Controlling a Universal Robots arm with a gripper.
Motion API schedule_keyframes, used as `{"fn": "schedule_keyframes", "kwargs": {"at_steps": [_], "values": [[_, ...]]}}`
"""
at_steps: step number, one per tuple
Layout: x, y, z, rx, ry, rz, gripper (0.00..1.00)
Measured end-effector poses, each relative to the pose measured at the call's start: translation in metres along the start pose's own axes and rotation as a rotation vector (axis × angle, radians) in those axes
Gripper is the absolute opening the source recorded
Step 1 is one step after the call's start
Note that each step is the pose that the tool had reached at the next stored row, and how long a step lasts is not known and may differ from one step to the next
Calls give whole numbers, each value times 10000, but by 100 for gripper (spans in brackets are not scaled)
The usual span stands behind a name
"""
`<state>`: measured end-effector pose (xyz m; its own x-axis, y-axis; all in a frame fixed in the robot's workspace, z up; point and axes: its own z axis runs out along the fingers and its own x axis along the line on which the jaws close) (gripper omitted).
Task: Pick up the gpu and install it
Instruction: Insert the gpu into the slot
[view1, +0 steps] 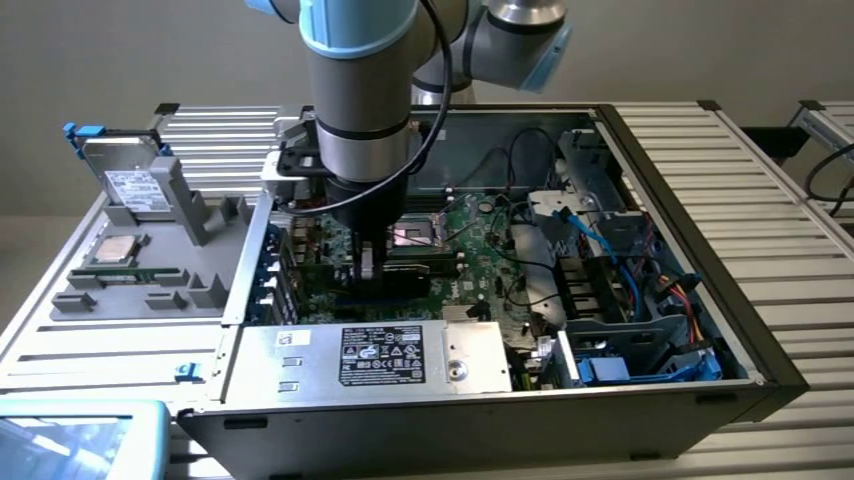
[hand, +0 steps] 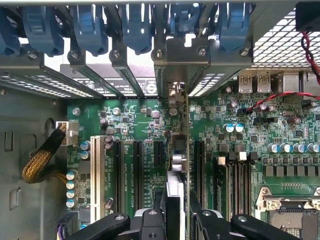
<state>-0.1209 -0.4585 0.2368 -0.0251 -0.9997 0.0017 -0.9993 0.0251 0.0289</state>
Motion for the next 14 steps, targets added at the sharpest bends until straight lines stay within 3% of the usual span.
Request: {"fn": "schedule_keyframes", "kwargs": {"at_steps": [14], "values": [[1,40,32,8,0,-14,28]]}}
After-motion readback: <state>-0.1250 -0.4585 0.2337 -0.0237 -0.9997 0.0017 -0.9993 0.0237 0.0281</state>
